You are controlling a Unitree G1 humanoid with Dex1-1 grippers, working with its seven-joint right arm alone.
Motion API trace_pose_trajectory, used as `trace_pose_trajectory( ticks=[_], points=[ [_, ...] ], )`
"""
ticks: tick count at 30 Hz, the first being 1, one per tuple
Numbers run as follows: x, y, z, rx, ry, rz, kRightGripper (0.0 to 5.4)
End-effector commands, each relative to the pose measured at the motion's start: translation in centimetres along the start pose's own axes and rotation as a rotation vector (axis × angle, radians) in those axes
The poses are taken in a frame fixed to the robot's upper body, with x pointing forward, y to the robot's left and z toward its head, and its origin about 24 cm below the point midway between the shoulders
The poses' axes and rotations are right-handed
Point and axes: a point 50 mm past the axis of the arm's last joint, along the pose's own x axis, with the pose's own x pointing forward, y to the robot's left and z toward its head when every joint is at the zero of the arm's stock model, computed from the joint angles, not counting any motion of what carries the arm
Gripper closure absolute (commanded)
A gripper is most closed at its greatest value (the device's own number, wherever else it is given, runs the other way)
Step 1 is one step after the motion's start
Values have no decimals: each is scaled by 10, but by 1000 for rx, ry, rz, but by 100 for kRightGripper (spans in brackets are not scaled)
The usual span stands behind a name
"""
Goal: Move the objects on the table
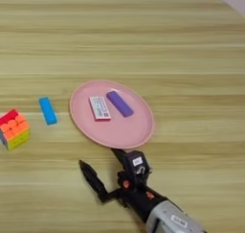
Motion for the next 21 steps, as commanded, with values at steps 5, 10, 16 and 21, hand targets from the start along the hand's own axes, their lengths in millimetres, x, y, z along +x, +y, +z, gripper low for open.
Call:
trace_pose_trajectory(
  ticks=[5,10,16,21],
  points=[
    [2,-4,15,-73,-49,-4,5],
    [-1,13,11,-97,-13,84,5],
    [0,31,7,-101,7,176,5],
    [9,42,7,-91,-15,209,5]
  ],
)
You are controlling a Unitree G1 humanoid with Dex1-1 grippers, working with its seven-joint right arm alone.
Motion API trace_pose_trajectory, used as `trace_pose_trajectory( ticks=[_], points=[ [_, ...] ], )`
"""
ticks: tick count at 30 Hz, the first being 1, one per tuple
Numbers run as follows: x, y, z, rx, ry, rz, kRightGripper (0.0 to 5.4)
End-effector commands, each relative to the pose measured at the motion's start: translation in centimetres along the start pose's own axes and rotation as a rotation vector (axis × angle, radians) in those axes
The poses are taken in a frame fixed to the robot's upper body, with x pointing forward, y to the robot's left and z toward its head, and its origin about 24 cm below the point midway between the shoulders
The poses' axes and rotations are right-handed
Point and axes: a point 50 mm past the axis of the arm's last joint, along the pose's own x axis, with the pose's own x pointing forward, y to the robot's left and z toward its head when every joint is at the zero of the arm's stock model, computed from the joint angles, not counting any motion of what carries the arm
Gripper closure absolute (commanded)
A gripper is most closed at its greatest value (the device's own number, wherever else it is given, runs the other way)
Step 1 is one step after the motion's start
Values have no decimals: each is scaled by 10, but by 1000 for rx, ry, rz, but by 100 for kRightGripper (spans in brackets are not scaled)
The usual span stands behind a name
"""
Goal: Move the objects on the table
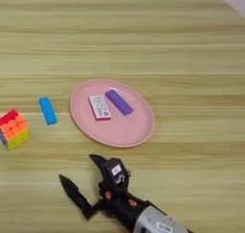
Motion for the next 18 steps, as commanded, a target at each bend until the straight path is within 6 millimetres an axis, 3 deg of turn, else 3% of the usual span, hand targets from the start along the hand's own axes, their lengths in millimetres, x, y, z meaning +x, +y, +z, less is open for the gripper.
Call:
trace_pose_trajectory(
  ticks=[1,5,18],
  points=[
    [9,5,13,-51,-57,16,5],
    [23,6,19,-80,-88,1,5],
    [57,17,5,-106,-75,-110,5]
  ],
)
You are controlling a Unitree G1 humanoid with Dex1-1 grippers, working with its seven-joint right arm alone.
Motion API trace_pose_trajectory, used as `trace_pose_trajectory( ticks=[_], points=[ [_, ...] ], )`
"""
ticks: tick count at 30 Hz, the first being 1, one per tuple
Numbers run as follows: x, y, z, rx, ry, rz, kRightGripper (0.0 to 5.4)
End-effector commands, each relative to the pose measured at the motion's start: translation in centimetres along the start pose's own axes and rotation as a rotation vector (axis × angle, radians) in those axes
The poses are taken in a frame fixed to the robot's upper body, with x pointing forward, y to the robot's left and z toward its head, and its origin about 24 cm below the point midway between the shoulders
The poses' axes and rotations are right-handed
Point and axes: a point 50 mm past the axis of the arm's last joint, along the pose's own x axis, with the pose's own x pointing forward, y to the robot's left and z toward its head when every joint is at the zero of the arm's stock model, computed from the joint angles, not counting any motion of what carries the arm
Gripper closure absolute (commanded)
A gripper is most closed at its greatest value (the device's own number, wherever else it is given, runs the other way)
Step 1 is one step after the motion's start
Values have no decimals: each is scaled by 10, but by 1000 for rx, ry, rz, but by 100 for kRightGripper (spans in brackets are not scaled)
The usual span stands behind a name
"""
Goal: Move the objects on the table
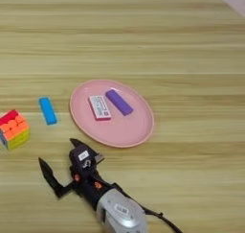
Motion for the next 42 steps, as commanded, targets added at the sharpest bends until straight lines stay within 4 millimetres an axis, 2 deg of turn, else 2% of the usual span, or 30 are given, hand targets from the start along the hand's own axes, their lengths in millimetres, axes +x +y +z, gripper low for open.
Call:
trace_pose_trajectory(
  ticks=[1,29,42],
  points=[
    [9,2,4,-7,-26,-24,5],
    [54,-1,0,-13,-67,-160,5],
    [67,-6,1,1,-78,-188,5]
  ],
)
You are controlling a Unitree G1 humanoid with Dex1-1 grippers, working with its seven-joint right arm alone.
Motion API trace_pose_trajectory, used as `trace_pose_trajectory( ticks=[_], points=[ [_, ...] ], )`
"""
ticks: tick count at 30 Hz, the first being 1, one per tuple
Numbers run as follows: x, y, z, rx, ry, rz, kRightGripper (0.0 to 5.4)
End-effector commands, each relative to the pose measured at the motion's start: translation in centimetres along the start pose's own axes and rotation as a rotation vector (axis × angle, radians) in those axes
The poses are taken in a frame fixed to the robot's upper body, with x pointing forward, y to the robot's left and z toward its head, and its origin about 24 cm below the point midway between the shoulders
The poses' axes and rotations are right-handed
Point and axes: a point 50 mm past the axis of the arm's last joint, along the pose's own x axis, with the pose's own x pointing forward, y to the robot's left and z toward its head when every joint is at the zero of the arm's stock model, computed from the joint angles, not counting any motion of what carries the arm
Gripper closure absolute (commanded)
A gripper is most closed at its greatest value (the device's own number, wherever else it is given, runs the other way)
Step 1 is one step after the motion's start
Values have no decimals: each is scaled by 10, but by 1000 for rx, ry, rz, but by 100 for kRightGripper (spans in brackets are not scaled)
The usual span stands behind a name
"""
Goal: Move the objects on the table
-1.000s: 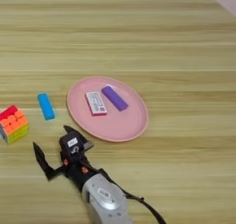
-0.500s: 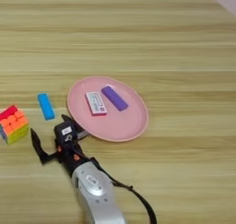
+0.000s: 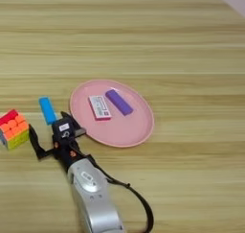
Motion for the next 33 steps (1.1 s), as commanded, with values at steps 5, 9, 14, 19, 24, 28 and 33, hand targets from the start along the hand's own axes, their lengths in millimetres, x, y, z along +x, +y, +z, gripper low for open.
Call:
trace_pose_trajectory(
  ticks=[5,9,14,19,24,28,33],
  points=[
    [9,-1,-4,2,29,-18,5],
    [11,-3,-4,4,28,-24,5],
    [13,-3,-3,6,21,-25,5],
    [14,-3,-2,6,18,-24,58],
    [13,-3,-2,6,16,-22,112],
    [14,-3,-2,8,15,-21,166],
    [14,-2,-1,10,11,-21,235]
  ],
)
